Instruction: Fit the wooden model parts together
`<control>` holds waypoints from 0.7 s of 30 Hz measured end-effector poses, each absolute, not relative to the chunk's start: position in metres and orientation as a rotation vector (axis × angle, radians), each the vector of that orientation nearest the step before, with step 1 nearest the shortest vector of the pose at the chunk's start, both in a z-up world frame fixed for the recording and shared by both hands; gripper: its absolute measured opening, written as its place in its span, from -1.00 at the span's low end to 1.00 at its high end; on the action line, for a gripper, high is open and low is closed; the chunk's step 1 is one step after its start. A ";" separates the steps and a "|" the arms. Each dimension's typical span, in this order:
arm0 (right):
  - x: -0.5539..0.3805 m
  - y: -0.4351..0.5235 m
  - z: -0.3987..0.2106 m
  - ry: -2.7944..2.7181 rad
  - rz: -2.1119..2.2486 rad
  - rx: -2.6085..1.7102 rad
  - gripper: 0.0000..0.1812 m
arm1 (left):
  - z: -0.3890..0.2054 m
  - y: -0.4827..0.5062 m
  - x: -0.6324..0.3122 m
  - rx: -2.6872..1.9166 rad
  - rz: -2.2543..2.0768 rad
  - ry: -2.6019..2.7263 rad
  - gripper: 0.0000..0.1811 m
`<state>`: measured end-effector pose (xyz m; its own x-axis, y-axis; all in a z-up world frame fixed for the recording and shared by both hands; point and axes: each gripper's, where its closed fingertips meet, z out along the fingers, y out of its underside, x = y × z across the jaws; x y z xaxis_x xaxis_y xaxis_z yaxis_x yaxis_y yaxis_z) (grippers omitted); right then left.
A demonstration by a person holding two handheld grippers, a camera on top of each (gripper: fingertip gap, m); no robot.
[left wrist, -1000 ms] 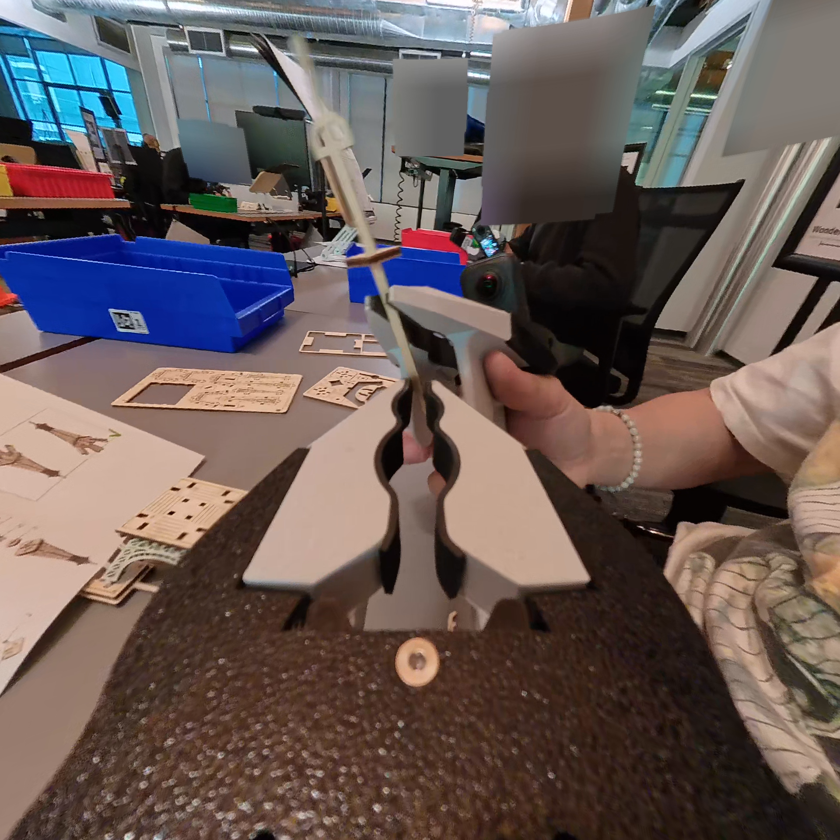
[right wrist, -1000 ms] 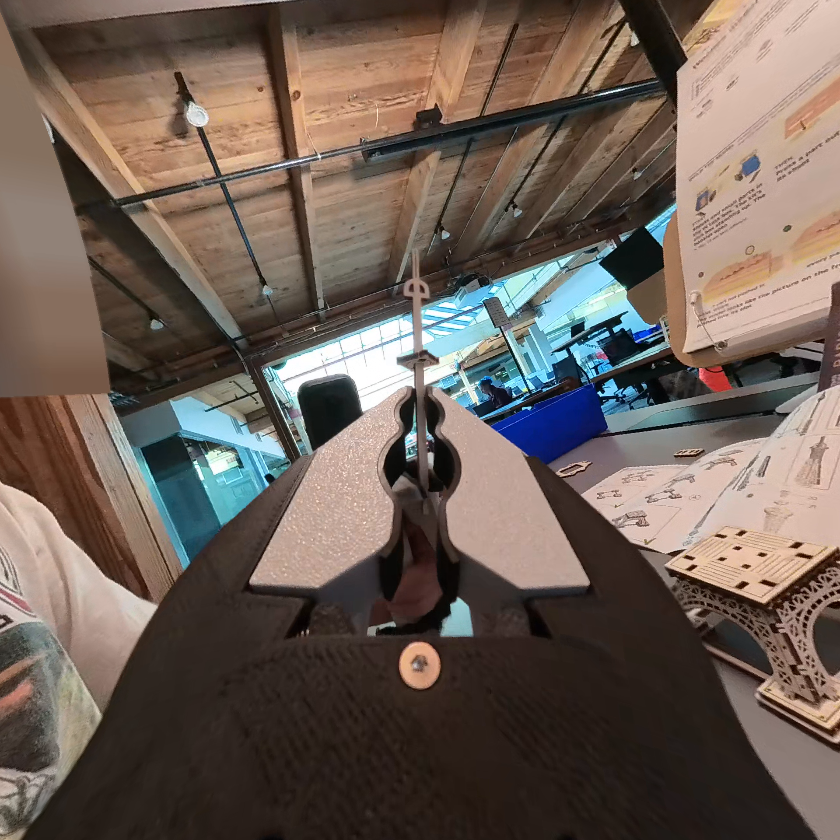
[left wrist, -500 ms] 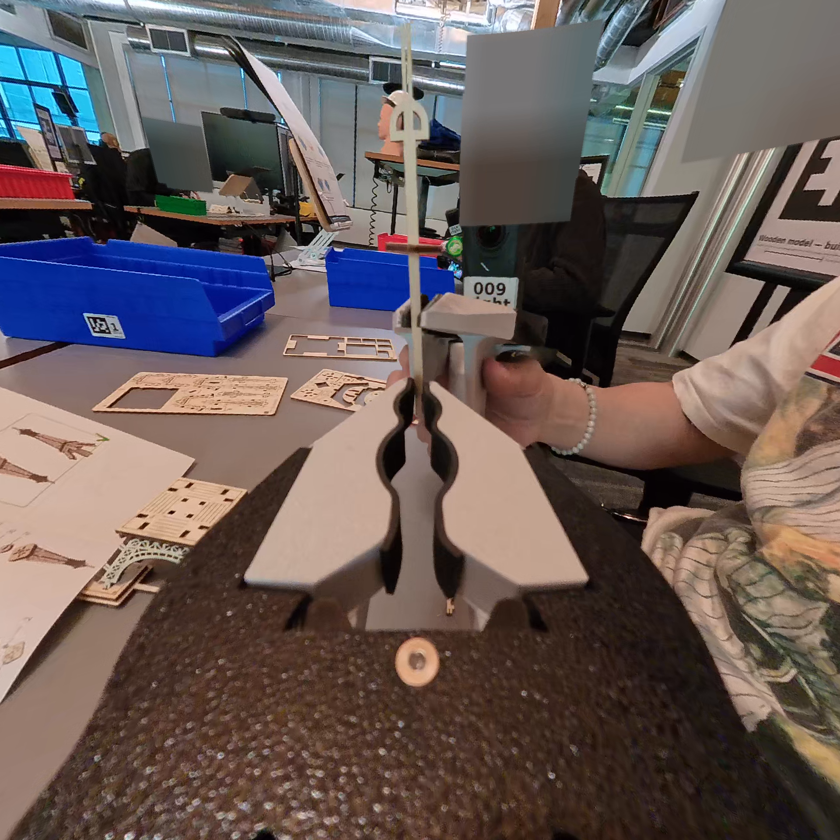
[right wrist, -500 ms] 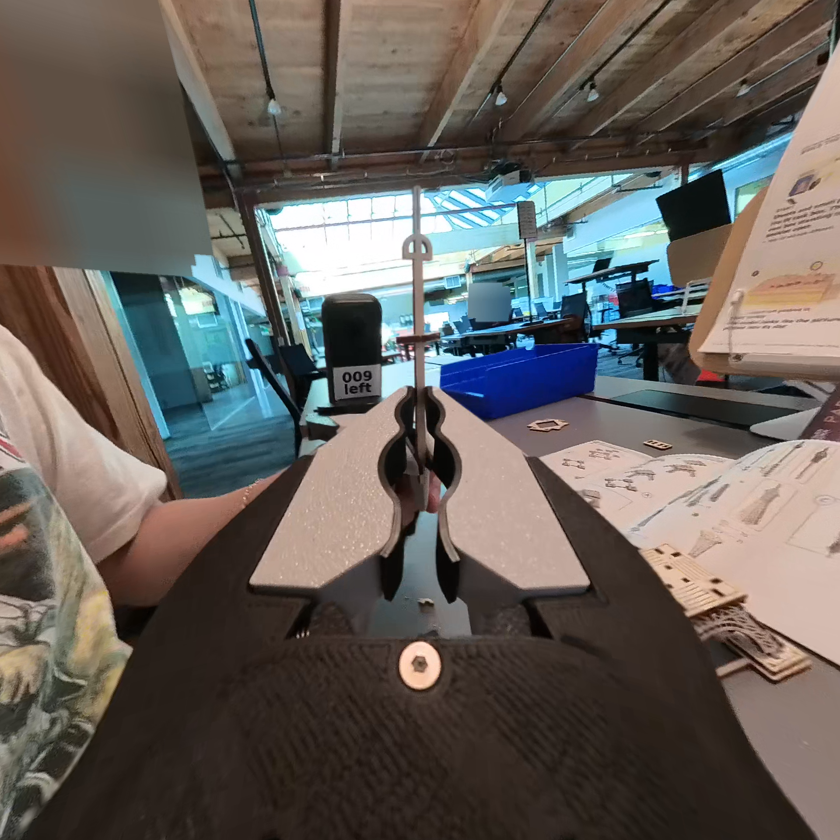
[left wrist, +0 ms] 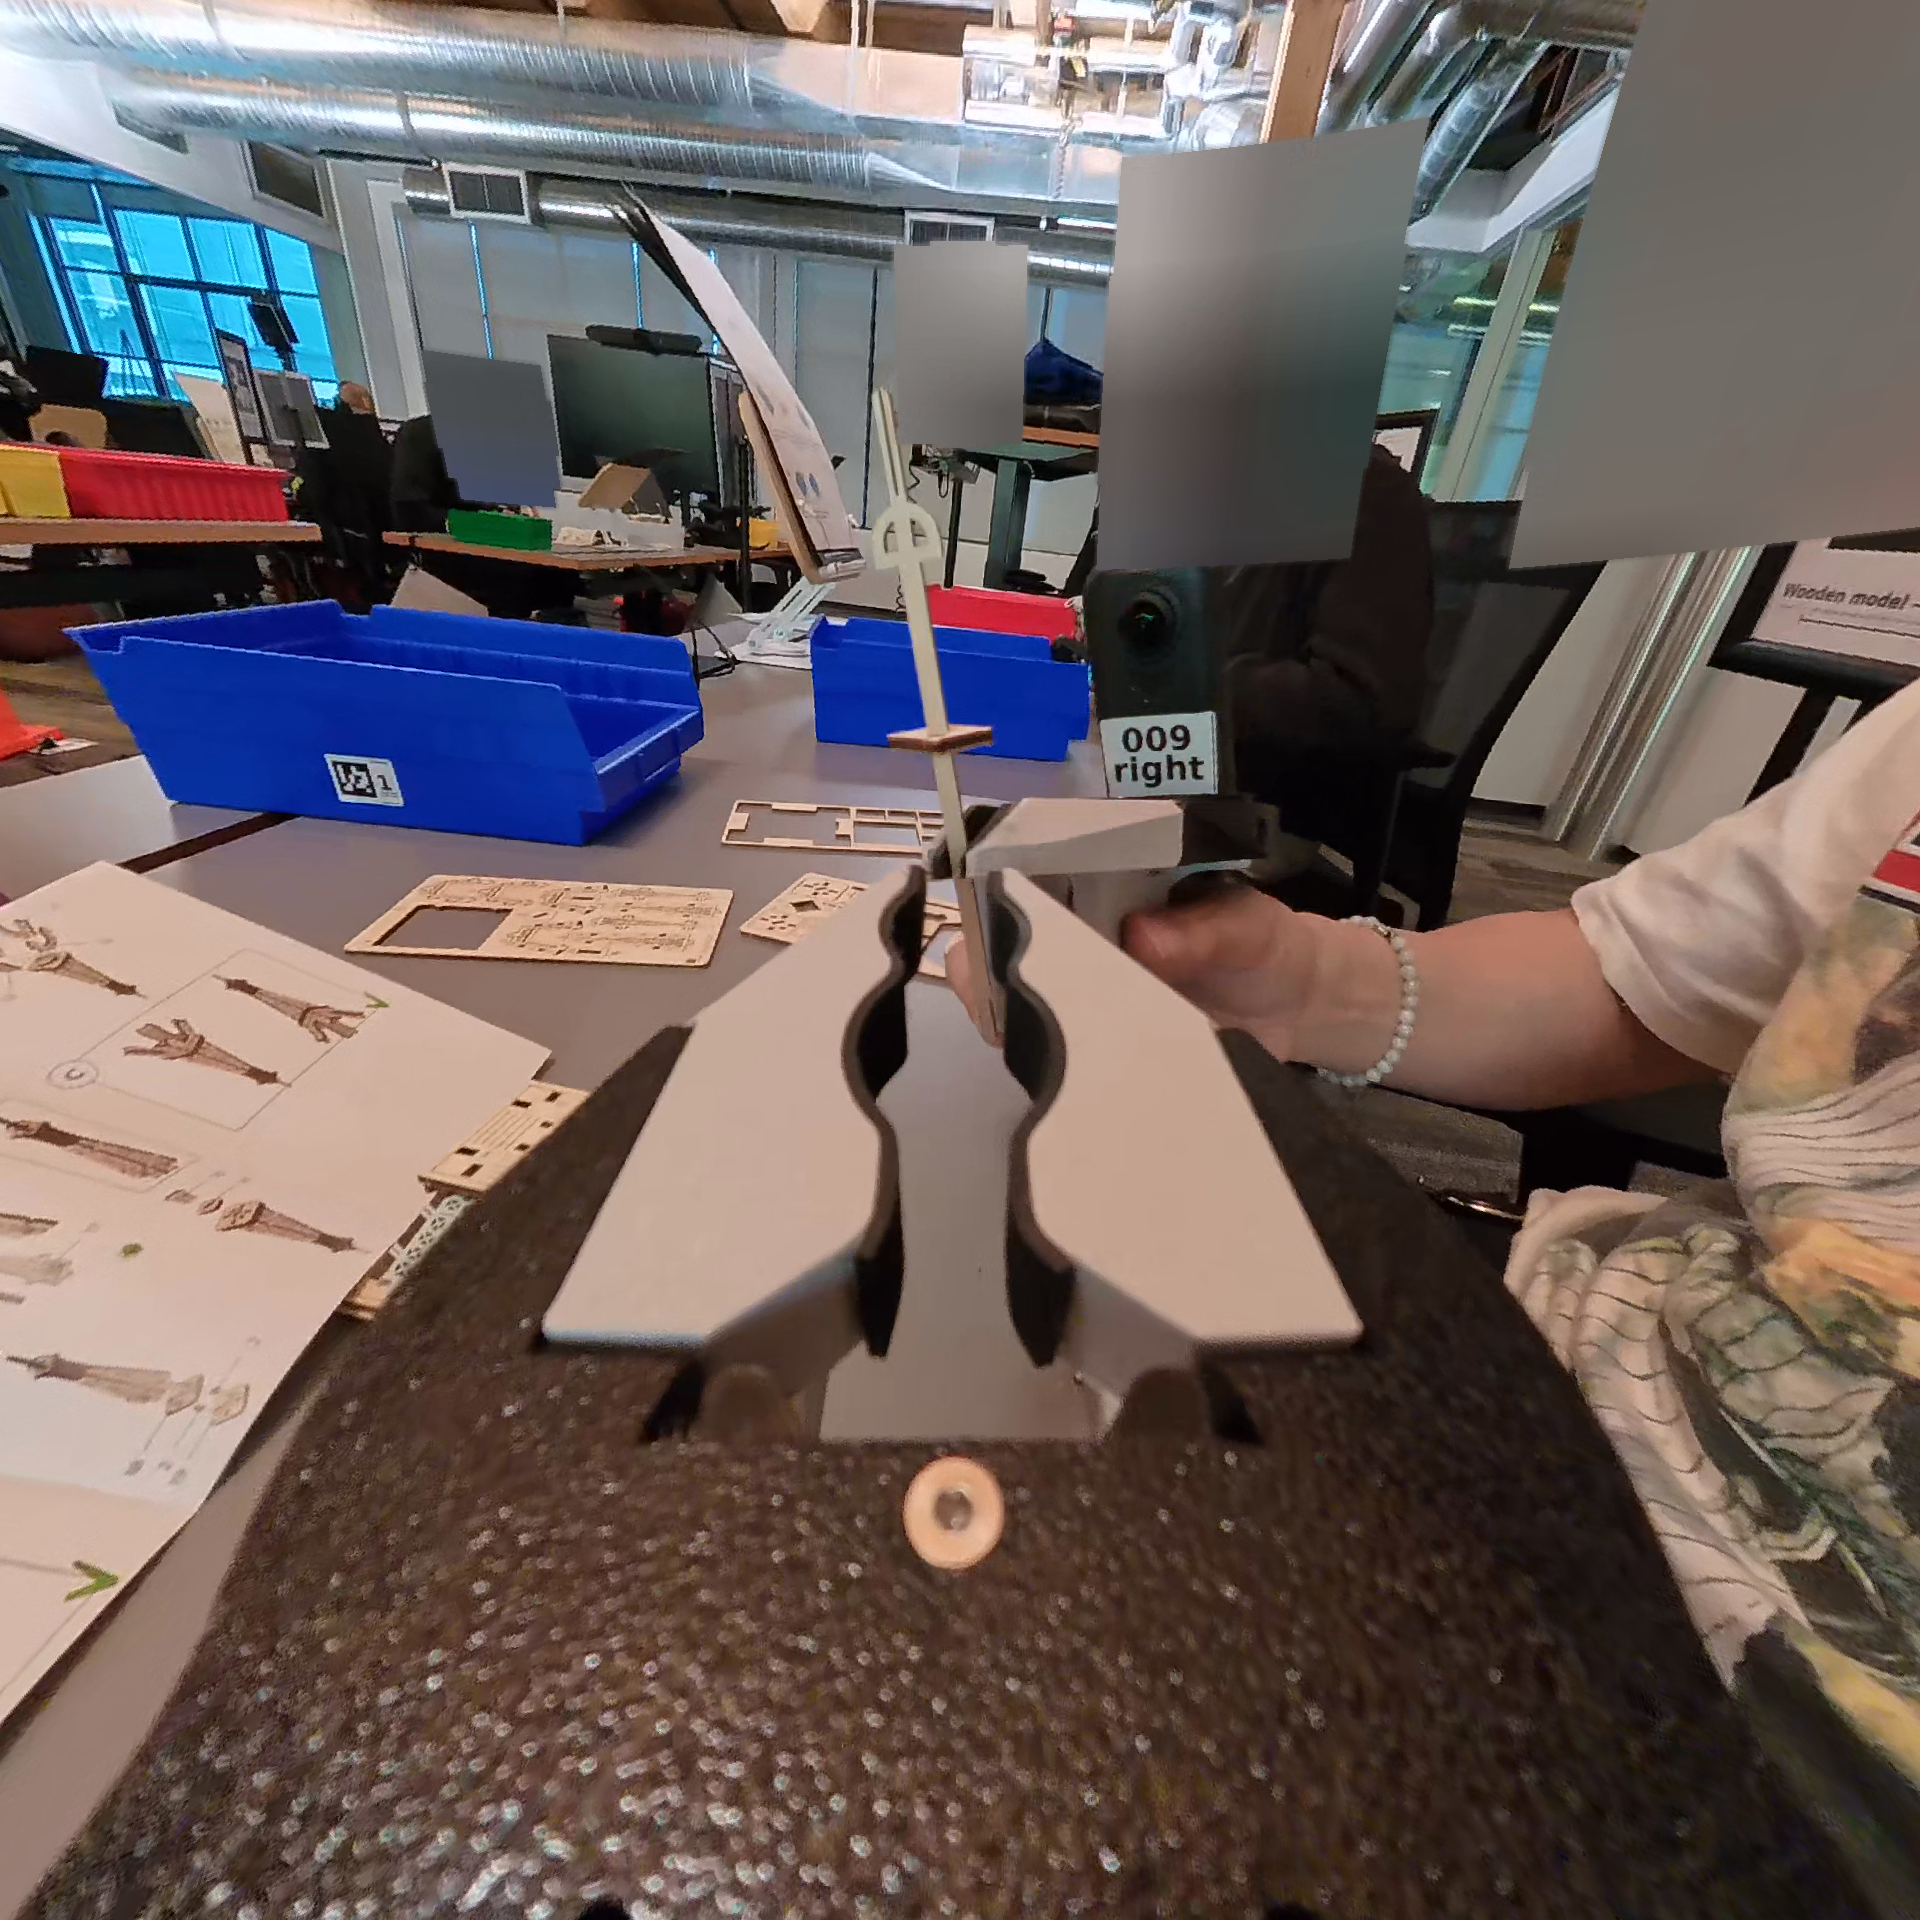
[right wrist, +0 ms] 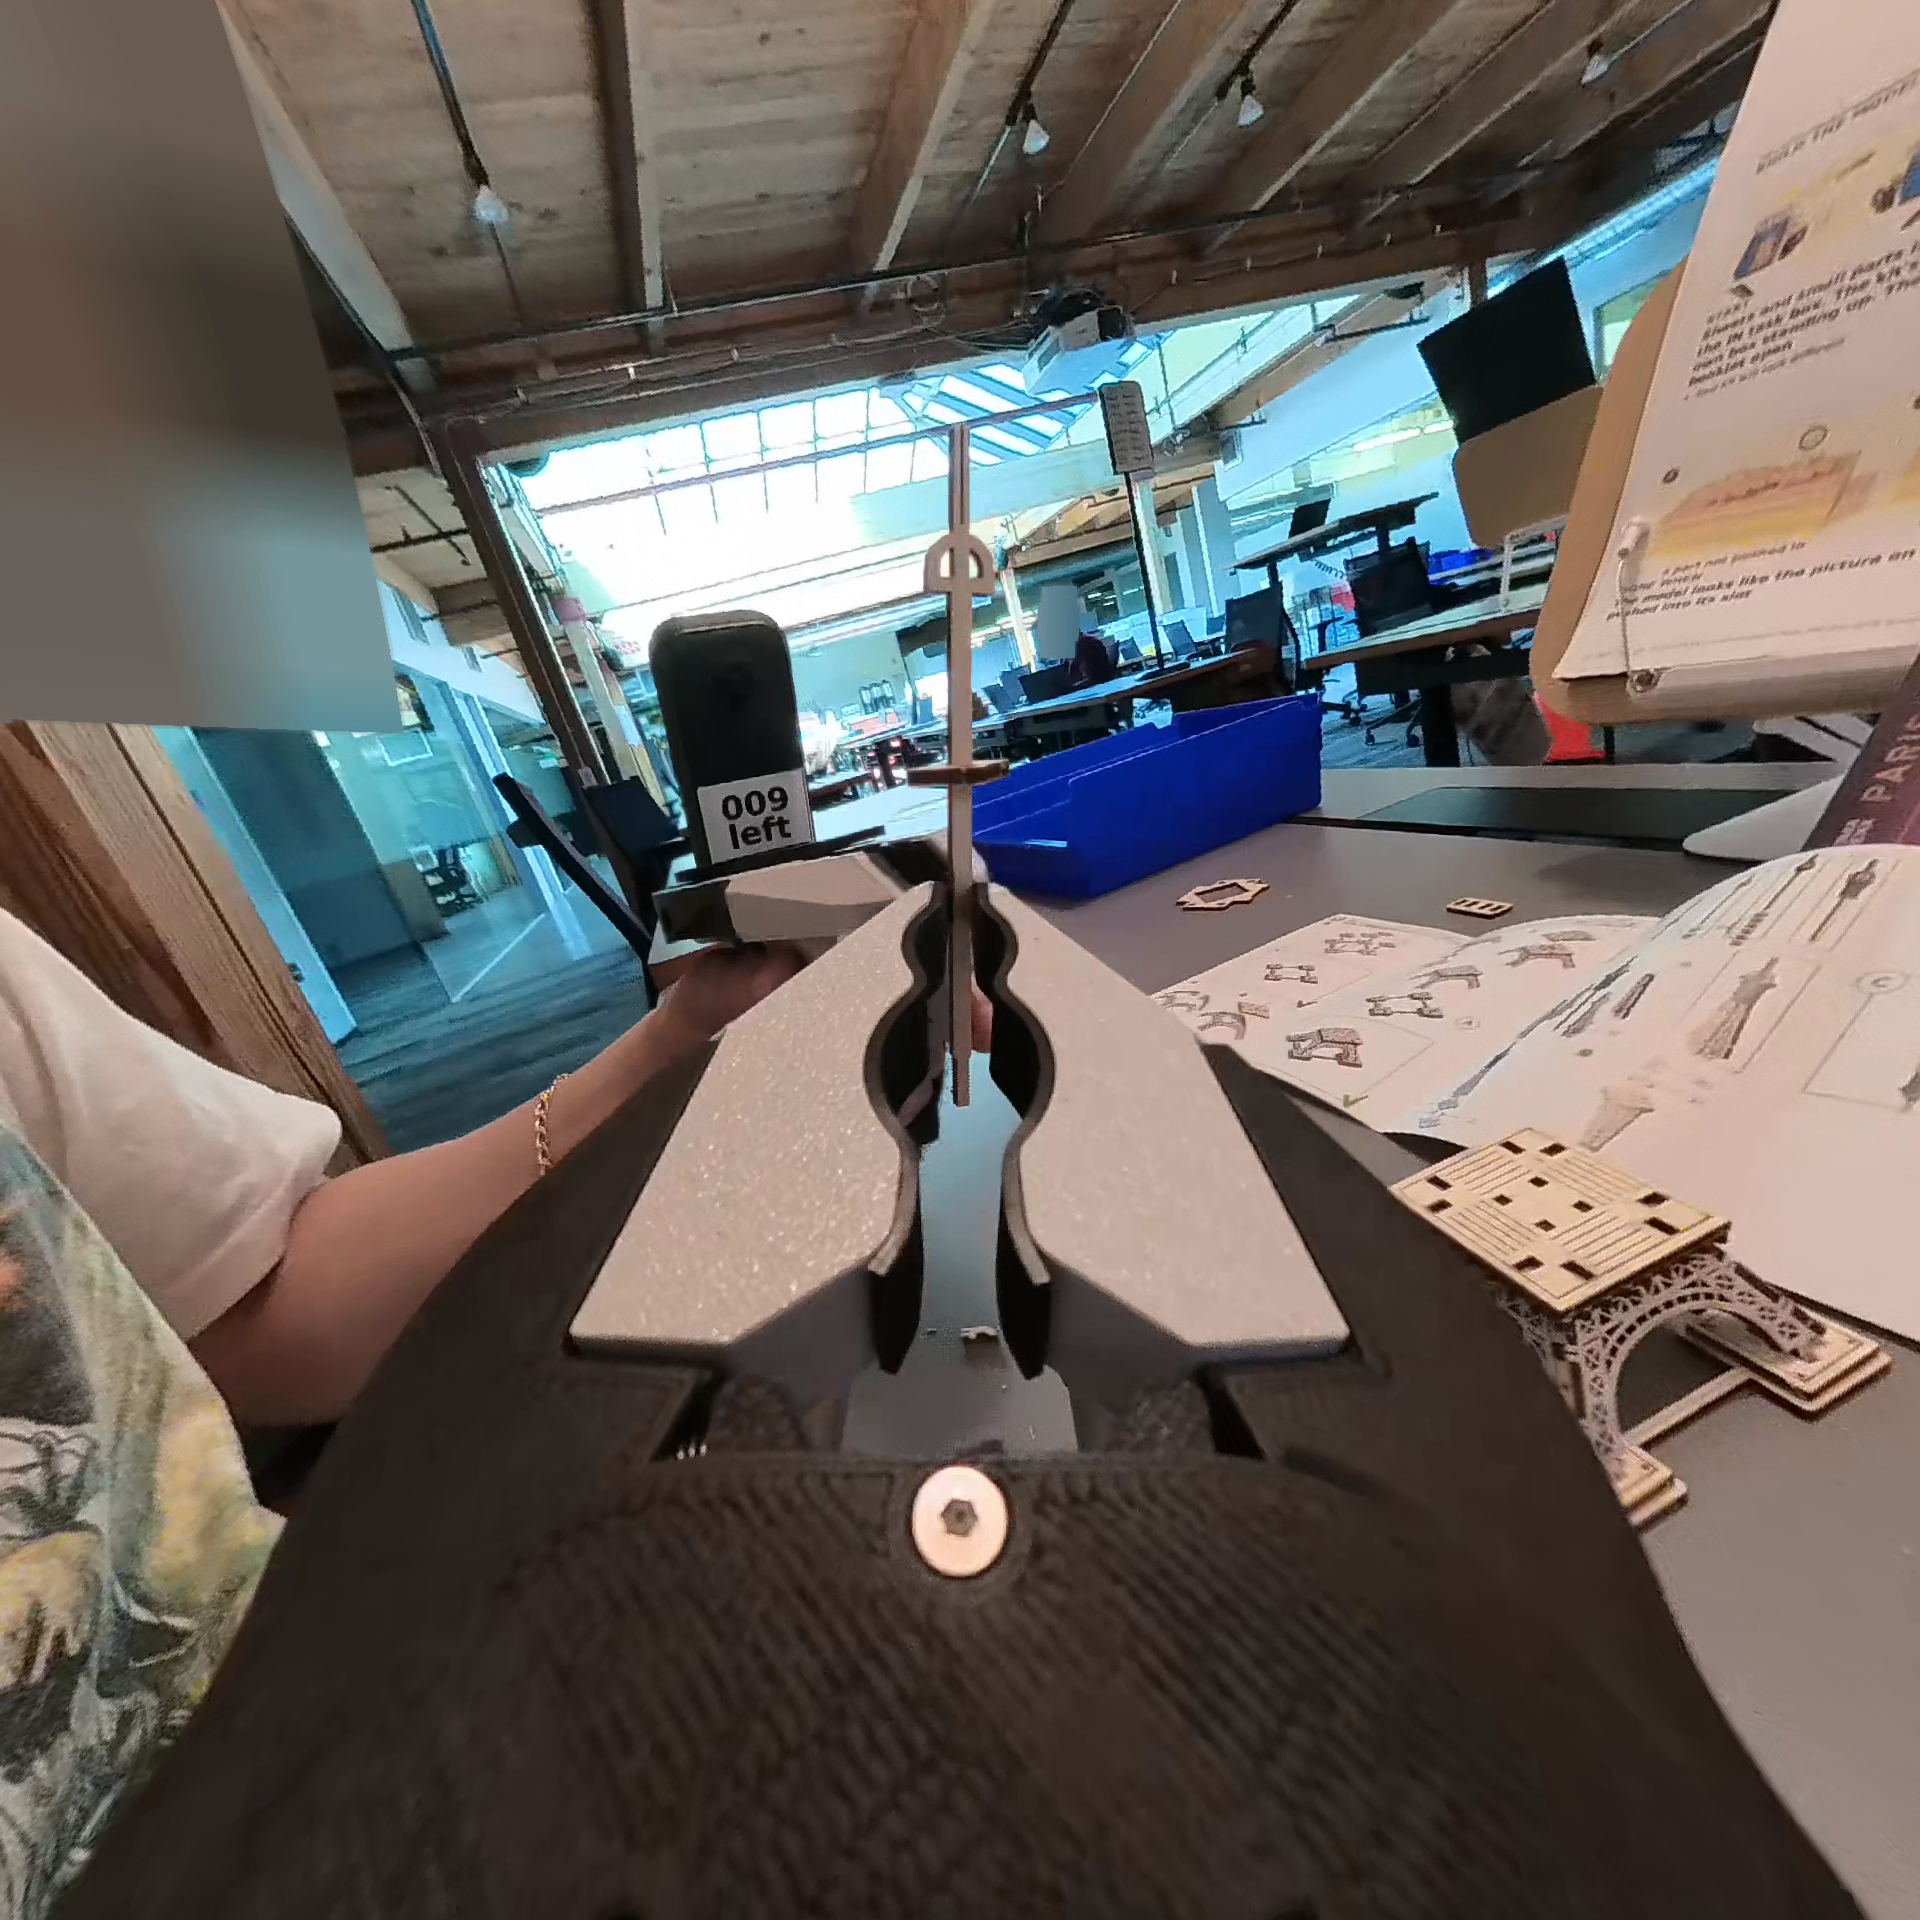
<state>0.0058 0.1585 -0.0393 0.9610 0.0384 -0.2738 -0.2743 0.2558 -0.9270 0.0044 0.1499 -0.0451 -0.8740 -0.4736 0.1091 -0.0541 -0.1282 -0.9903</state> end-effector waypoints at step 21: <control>0.006 0.160 -0.046 0.180 0.179 -1.344 -0.99 | -0.048 0.151 0.005 -0.617 -2.106 1.880 -0.88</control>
<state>0.0060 0.1600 -0.0461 0.9725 0.0246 -0.2316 -0.2314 0.2152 -0.9488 0.0049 0.1514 -0.0481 -0.8787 -0.4550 0.1443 -0.0921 -0.1350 -0.9866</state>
